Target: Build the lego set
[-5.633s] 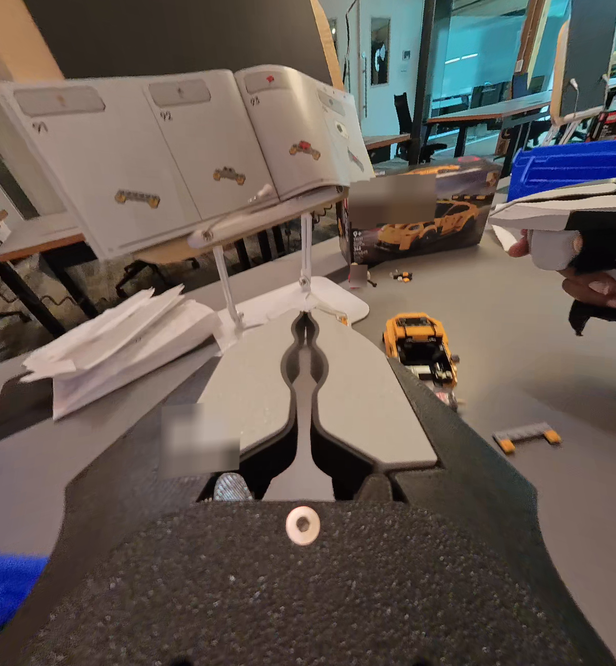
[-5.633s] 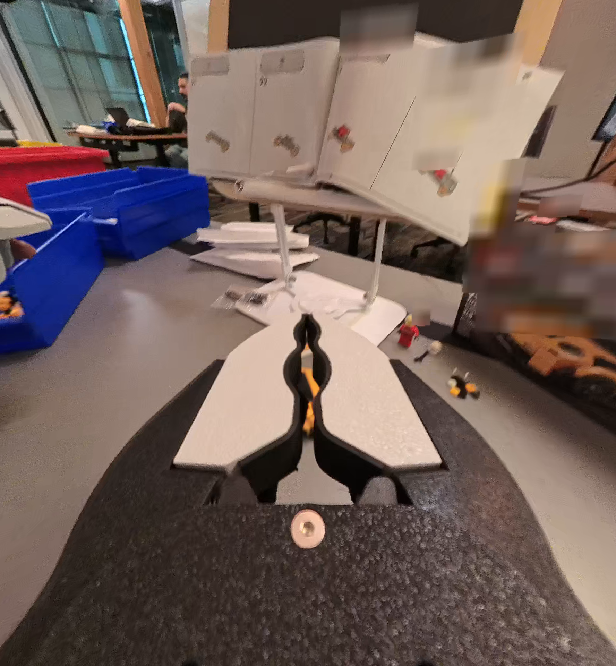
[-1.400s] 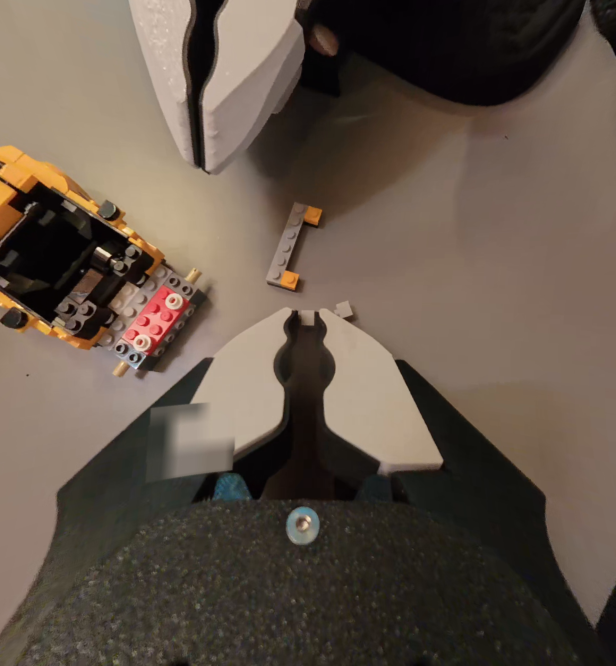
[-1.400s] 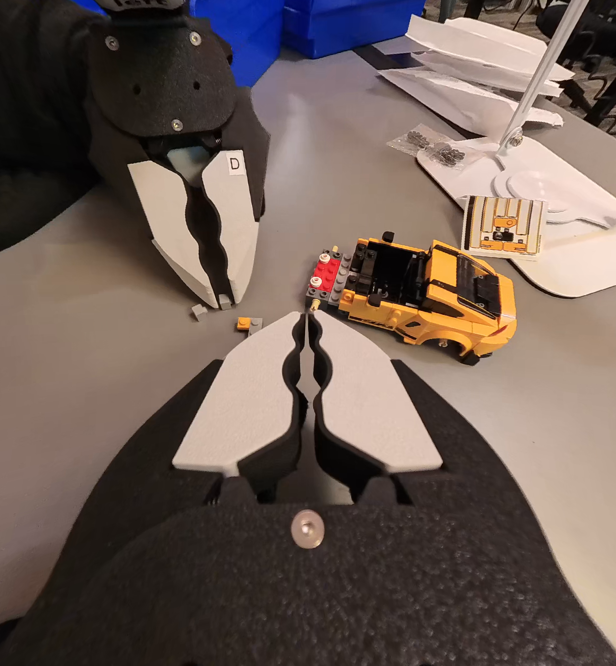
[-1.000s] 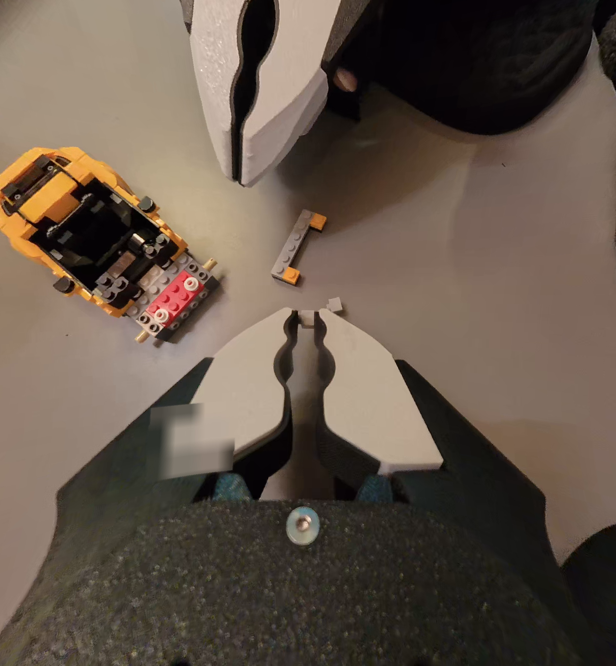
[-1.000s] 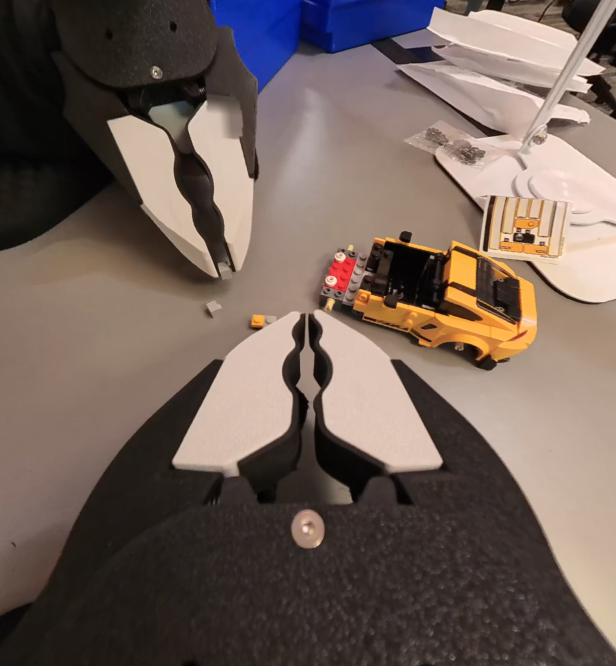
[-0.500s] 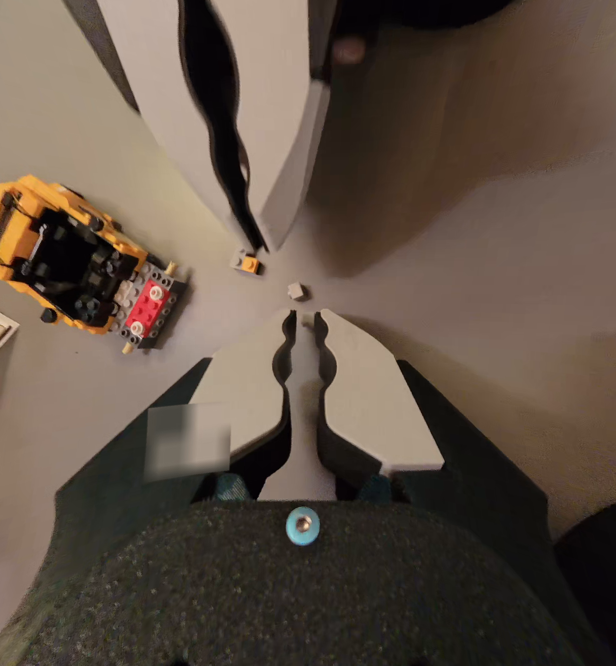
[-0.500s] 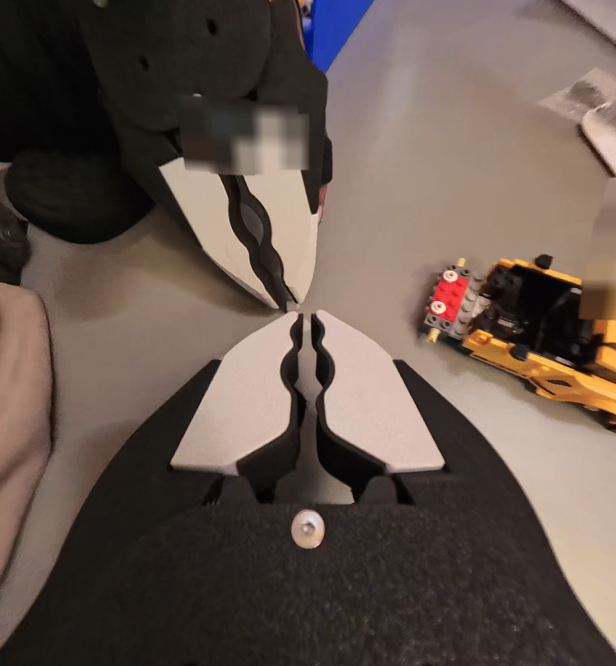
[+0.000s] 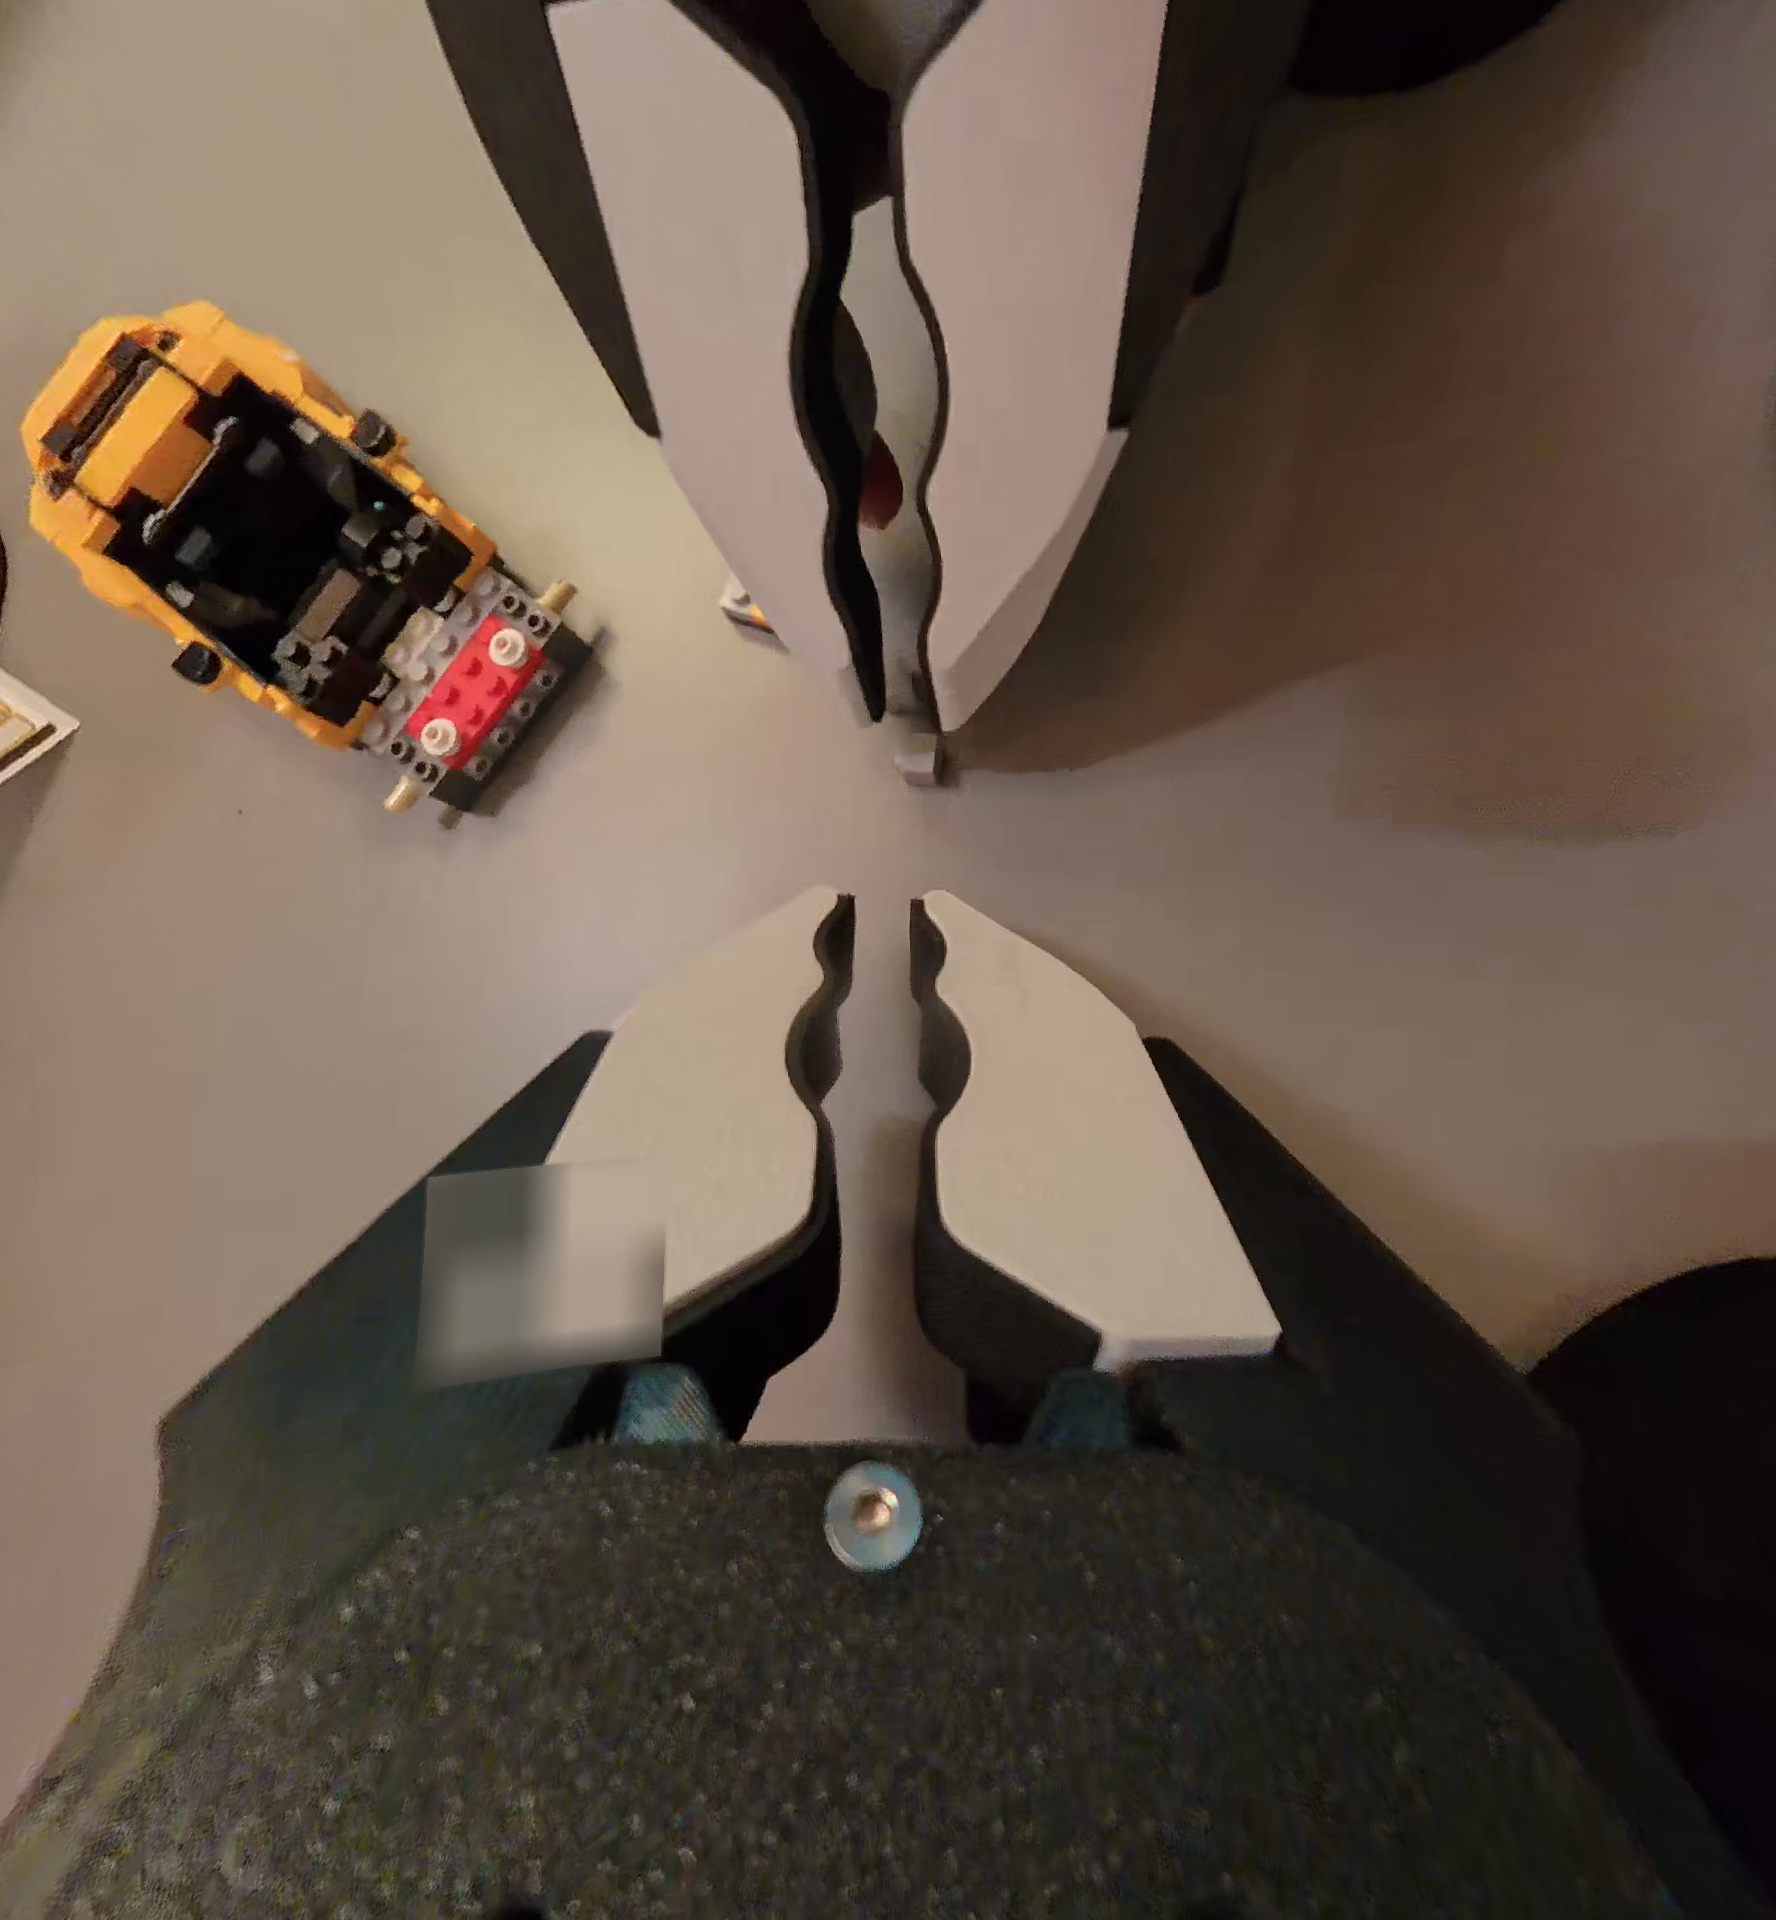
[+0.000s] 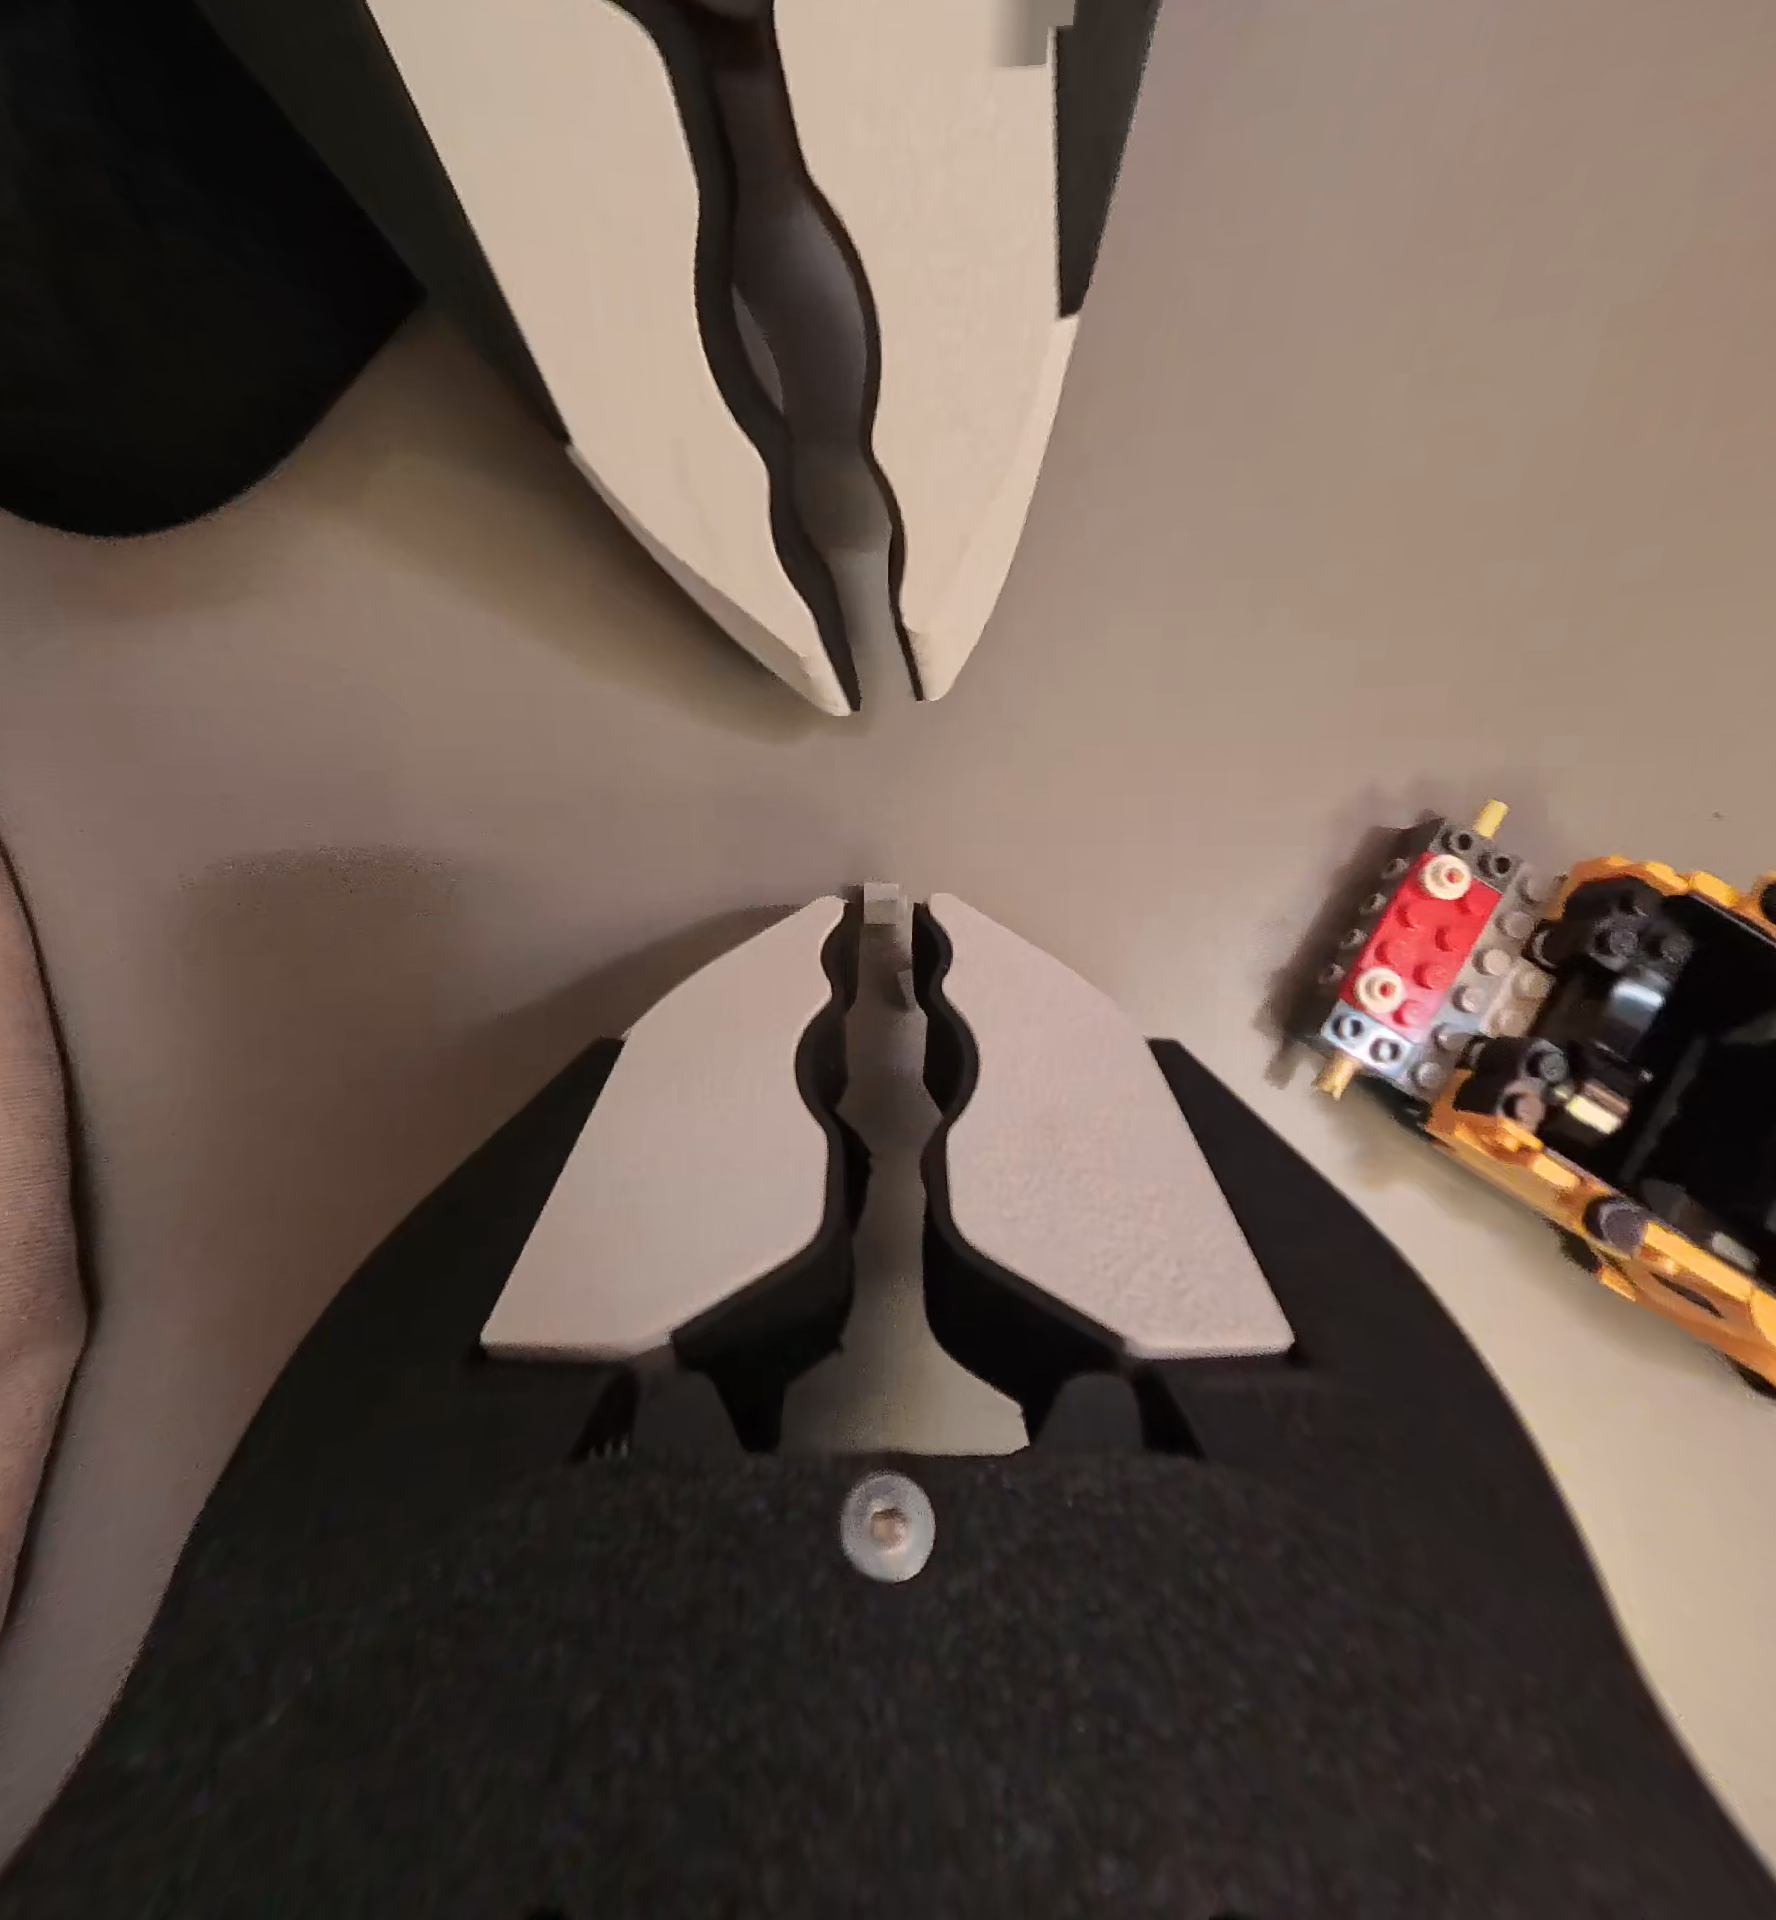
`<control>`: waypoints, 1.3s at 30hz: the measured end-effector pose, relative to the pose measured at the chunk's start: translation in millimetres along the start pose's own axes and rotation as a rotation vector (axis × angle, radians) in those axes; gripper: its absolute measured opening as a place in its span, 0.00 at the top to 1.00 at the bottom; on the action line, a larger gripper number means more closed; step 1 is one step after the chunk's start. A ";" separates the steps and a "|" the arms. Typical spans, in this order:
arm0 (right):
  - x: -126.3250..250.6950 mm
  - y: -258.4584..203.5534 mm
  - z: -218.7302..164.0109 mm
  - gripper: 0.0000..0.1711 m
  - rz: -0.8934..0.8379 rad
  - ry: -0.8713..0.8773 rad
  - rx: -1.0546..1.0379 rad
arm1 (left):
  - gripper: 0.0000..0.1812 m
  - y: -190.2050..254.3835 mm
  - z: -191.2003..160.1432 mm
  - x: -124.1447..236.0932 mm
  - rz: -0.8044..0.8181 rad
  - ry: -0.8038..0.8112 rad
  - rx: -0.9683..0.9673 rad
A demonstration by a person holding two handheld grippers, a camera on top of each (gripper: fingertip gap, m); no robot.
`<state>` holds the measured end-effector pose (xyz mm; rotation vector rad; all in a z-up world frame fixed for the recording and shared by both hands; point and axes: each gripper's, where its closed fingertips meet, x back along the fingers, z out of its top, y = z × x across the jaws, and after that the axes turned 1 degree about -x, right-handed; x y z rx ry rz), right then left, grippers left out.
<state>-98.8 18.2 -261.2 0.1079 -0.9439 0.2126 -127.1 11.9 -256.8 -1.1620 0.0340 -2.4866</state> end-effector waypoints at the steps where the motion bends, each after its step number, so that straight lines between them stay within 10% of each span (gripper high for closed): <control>1: -1.8 -1.0 -1.3 0.95 0.014 -0.032 0.005 | 0.95 -0.3 -0.2 0.4 -0.007 0.013 0.020; 9: -11.0 -1.8 -2.0 0.97 -0.021 -0.087 0.133 | 0.94 -2.4 1.6 1.8 -0.055 0.076 0.149; 25: 47.4 9.9 47.7 0.97 -0.686 0.320 0.692 | 0.90 -8.8 55.7 25.3 -0.241 0.452 0.498; 39: 41.3 2.8 42.8 0.95 -0.572 0.325 0.601 | 0.96 -3.4 50.5 21.6 -0.131 0.377 0.292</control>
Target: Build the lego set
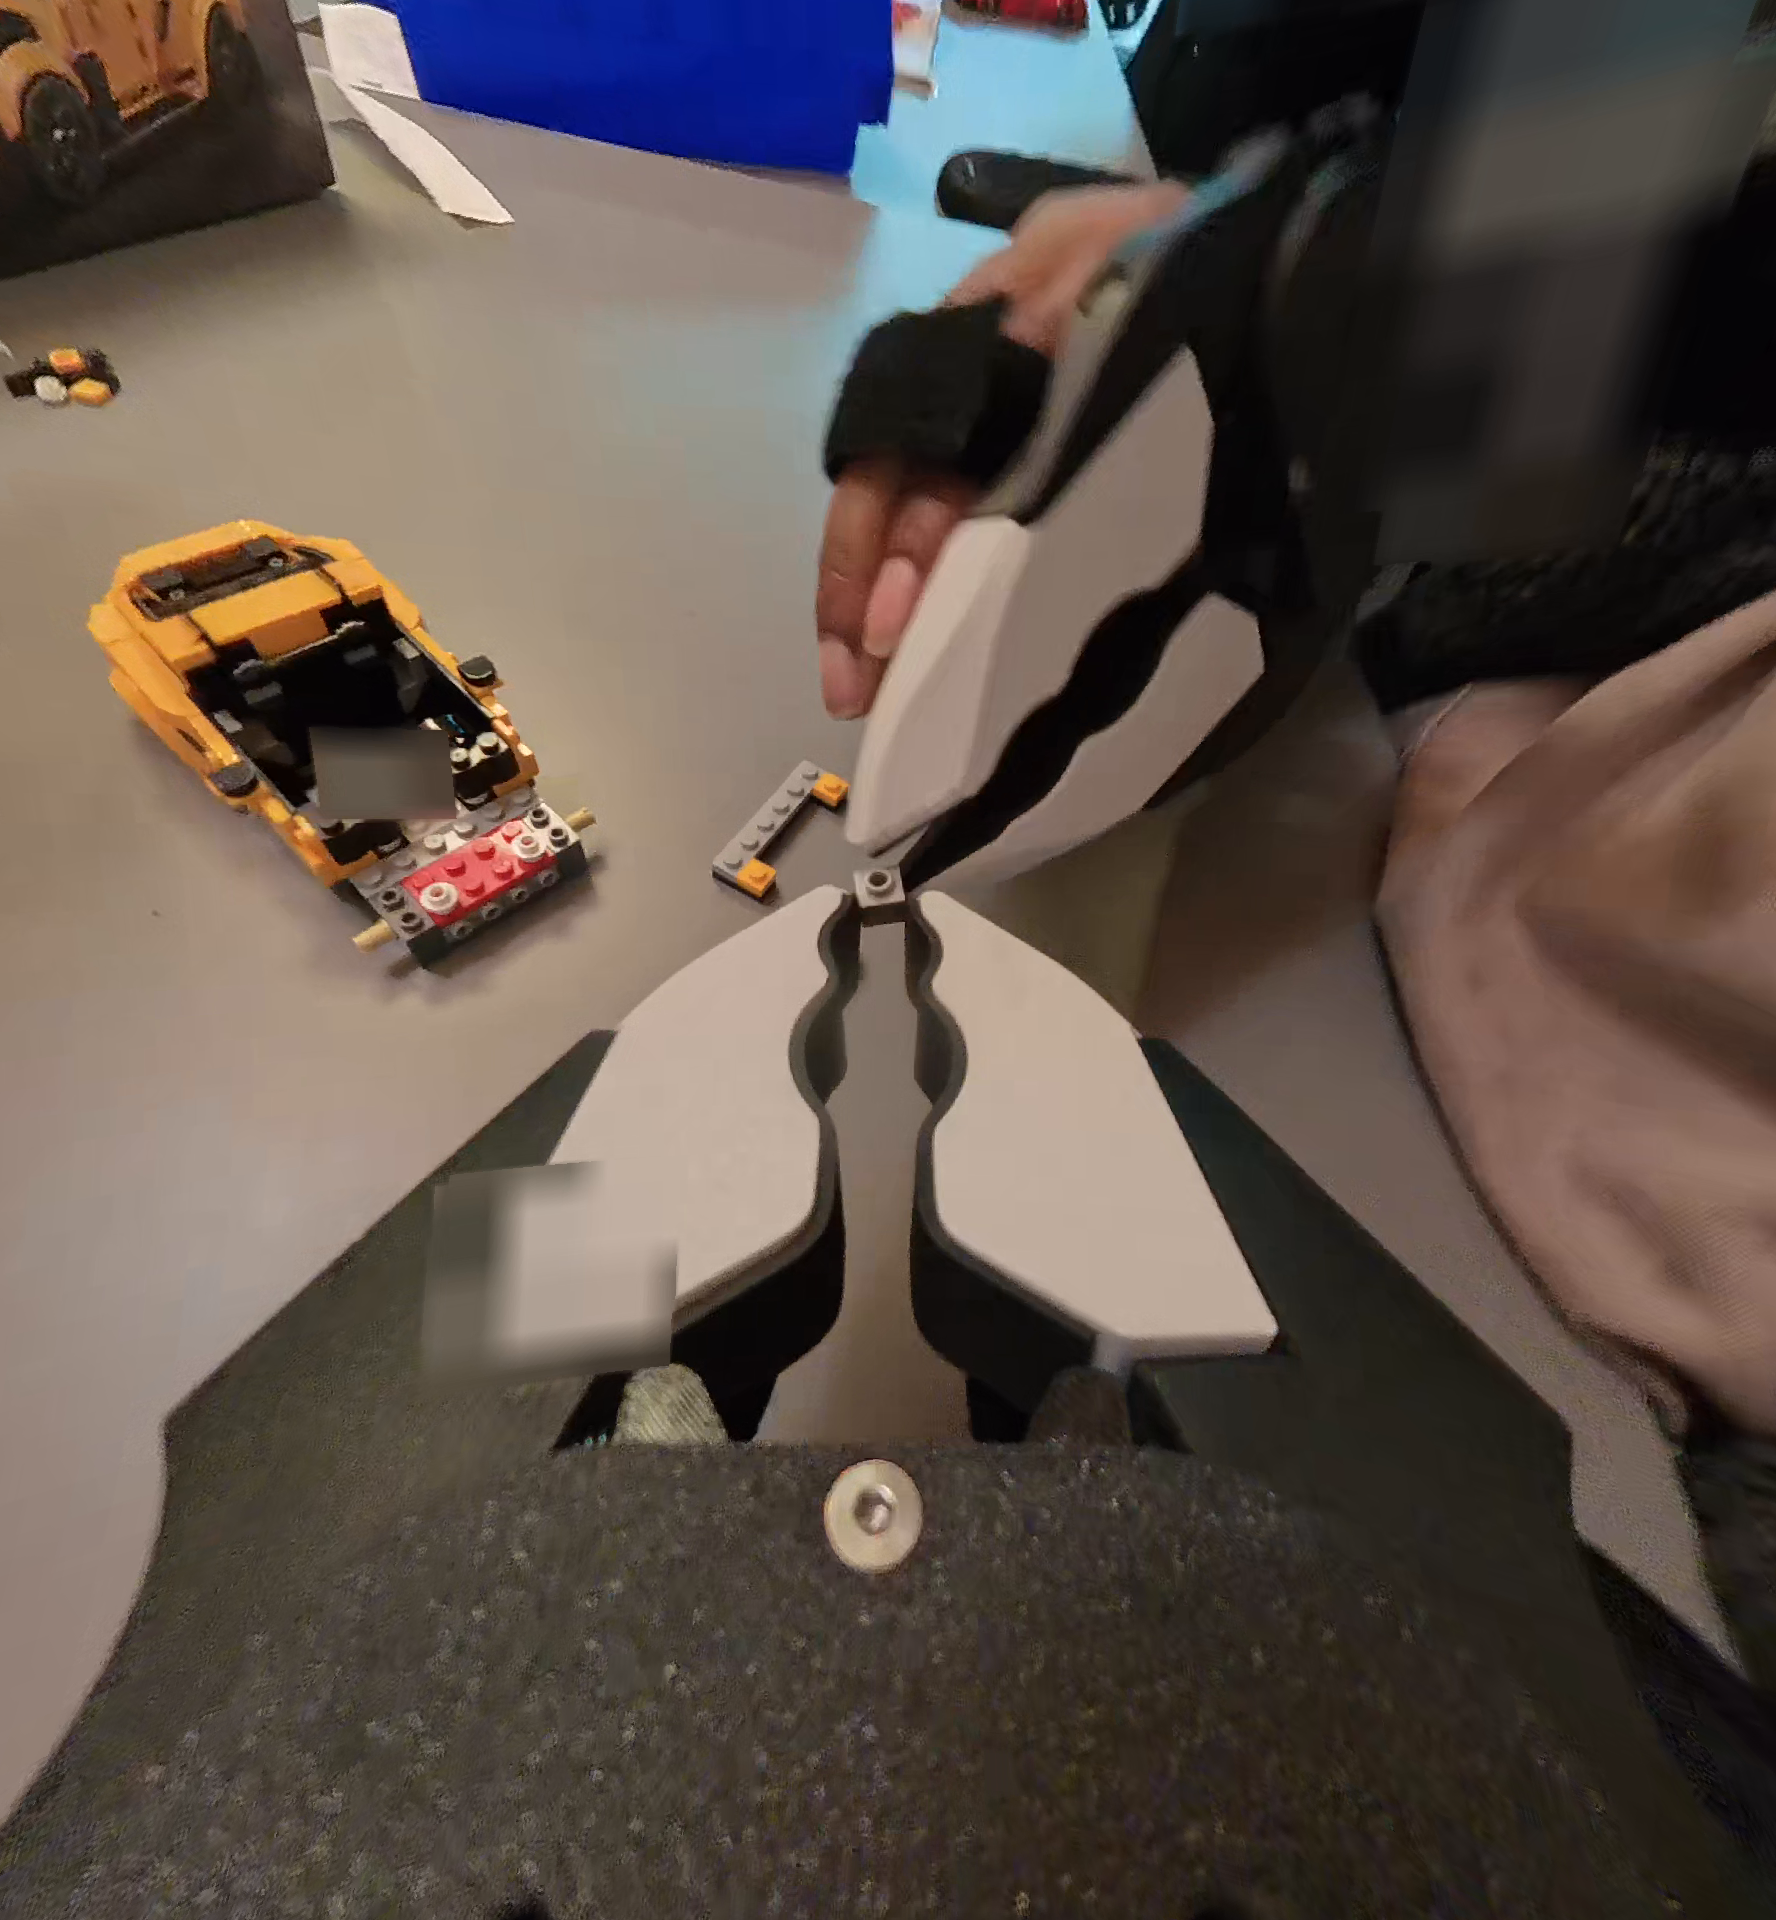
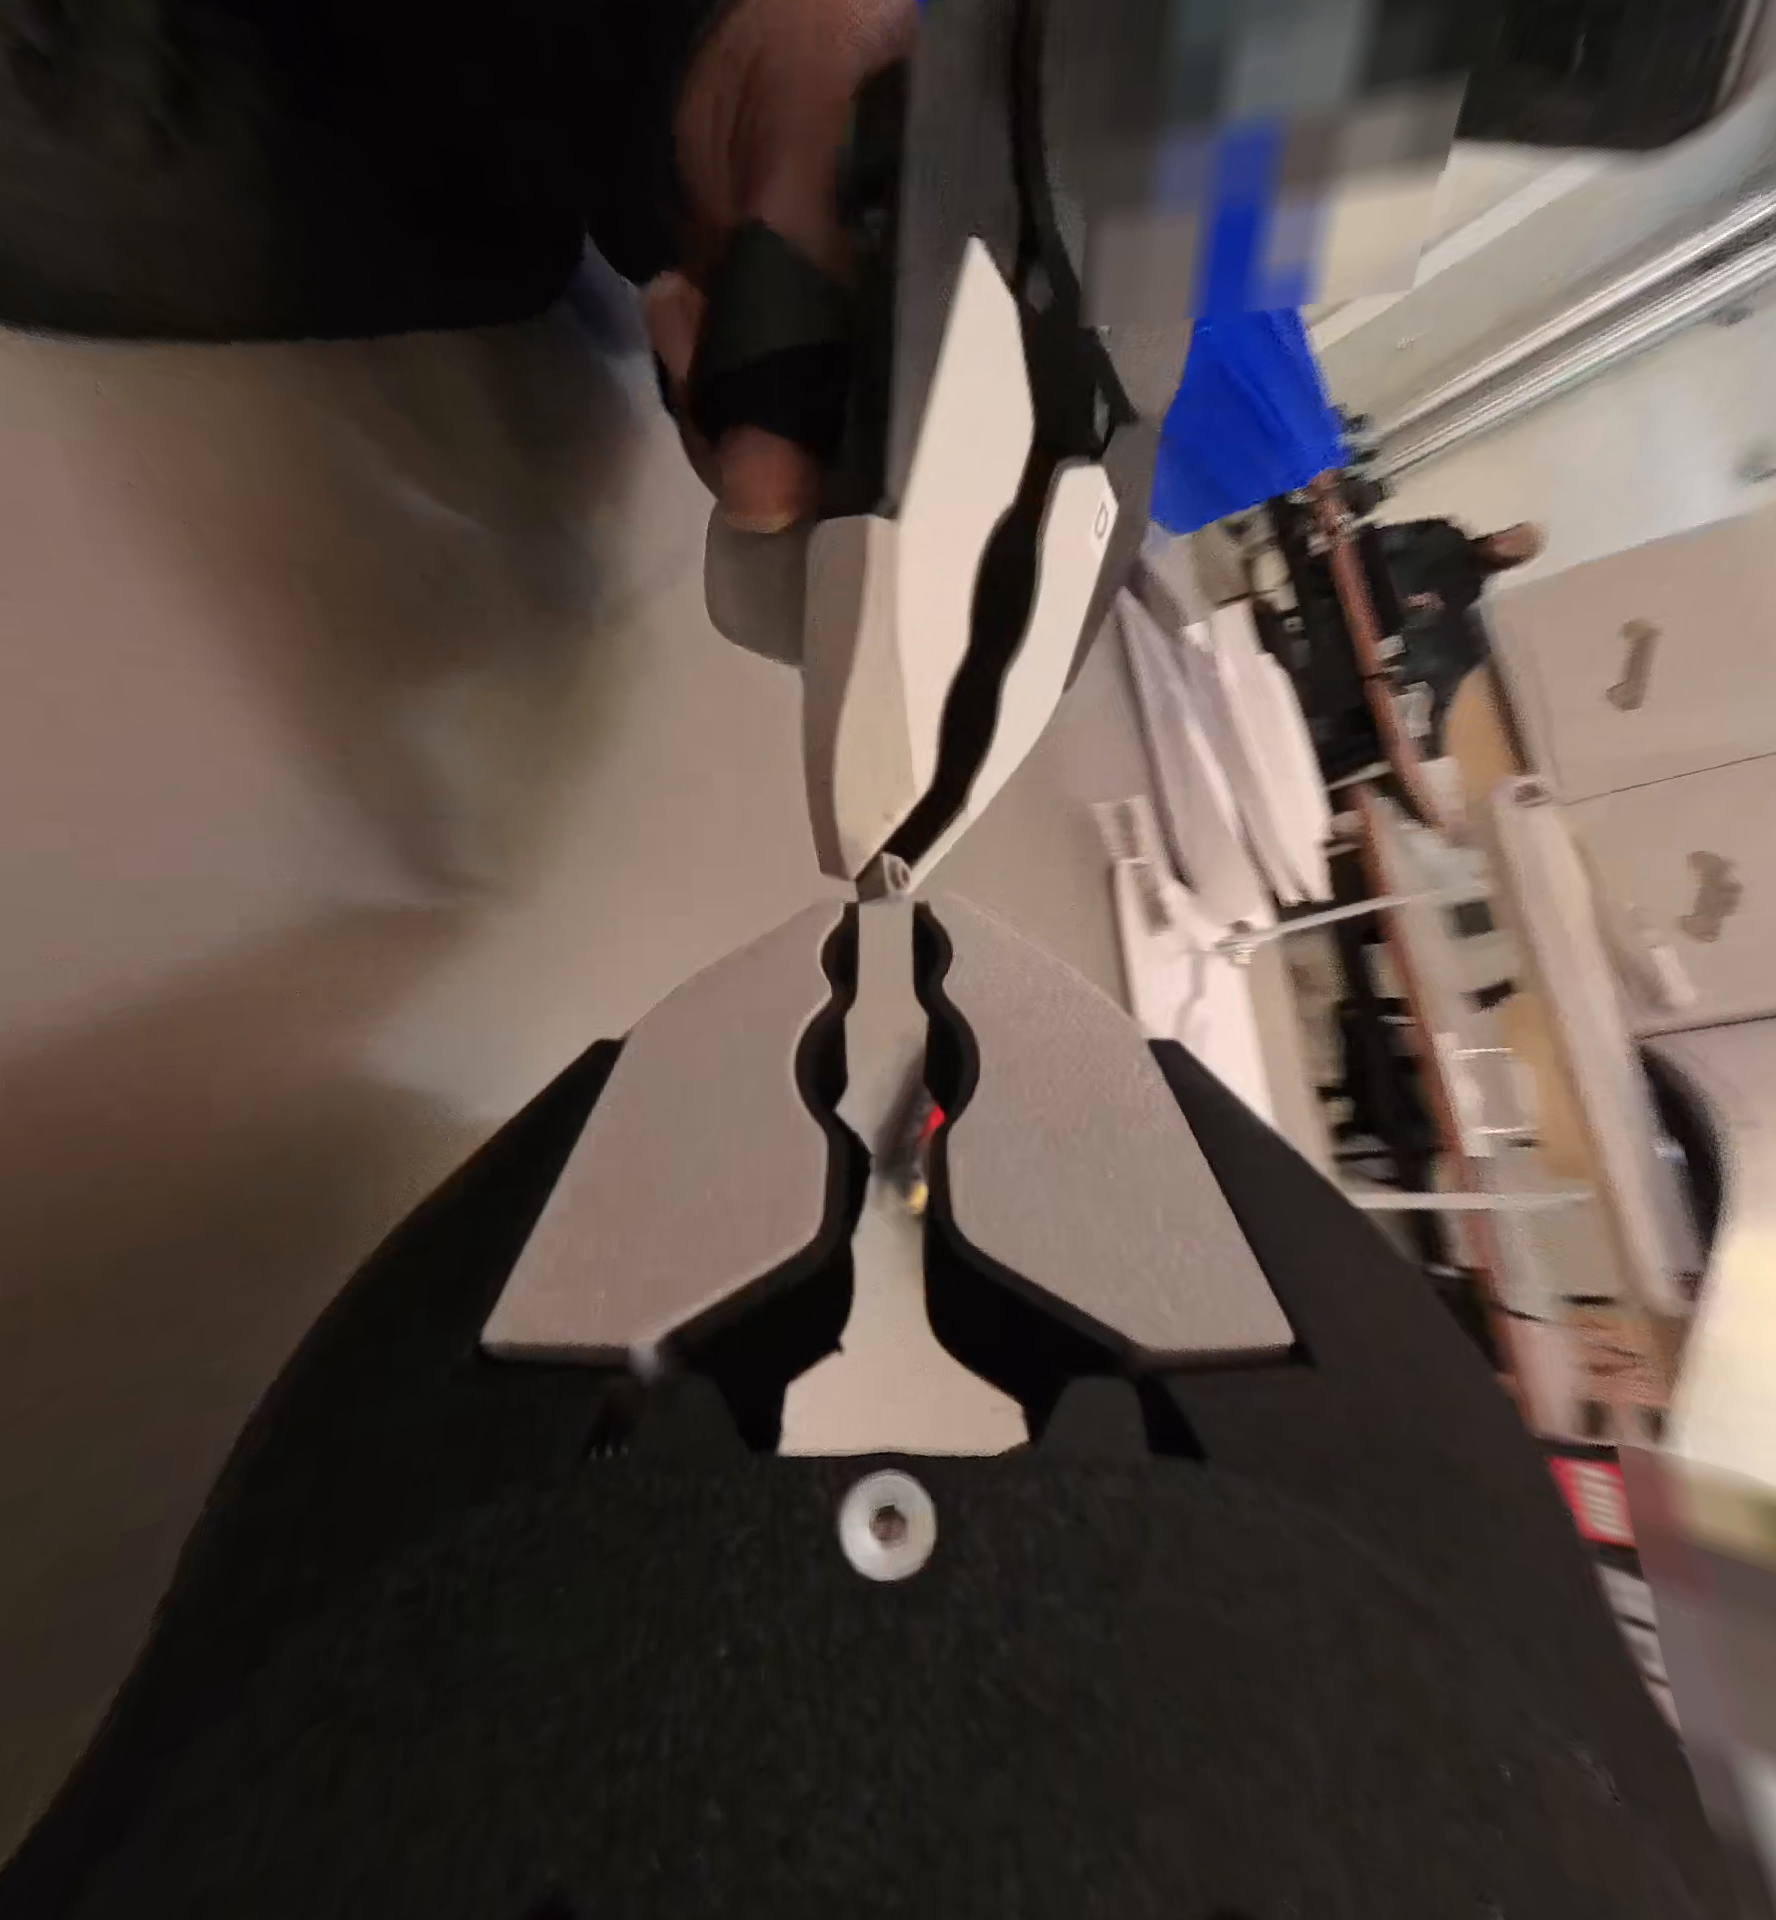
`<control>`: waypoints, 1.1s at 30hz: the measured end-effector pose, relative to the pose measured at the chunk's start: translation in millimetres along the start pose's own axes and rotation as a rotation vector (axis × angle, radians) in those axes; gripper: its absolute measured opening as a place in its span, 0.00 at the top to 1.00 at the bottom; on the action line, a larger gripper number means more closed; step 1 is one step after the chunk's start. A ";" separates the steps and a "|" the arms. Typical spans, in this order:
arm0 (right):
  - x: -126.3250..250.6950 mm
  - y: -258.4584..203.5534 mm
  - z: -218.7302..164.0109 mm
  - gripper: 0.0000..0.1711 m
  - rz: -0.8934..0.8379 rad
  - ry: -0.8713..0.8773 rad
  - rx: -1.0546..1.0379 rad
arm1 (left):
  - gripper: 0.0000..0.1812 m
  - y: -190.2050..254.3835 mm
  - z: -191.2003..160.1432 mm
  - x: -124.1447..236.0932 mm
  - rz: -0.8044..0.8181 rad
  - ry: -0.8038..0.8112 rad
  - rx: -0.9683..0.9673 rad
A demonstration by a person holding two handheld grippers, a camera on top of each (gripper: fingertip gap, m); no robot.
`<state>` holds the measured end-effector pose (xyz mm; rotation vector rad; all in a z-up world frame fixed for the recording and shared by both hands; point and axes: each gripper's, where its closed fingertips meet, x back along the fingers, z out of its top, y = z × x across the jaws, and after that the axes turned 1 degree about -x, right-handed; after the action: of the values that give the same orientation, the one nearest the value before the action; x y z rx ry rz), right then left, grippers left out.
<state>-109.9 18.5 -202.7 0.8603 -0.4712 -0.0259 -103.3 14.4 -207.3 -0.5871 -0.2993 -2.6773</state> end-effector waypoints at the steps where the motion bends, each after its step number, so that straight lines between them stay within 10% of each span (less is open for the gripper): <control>1: 1.0 -2.3 -0.6 0.94 0.048 0.009 -0.060 | 0.96 2.5 -2.3 -1.3 -0.001 -0.016 -0.039; 11: 14.3 -27.0 10.4 0.95 0.461 0.083 -0.421 | 0.96 24.8 -9.6 -9.9 -0.053 -0.052 -0.244; 33: 11.1 -21.6 4.7 0.96 0.437 0.108 -0.525 | 0.96 17.9 -5.7 -10.1 -0.025 -0.028 -0.186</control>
<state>-98.2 -1.4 -211.6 0.2318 -0.5112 0.2865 -89.5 -0.1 -214.6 -0.6808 -0.0652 -2.7414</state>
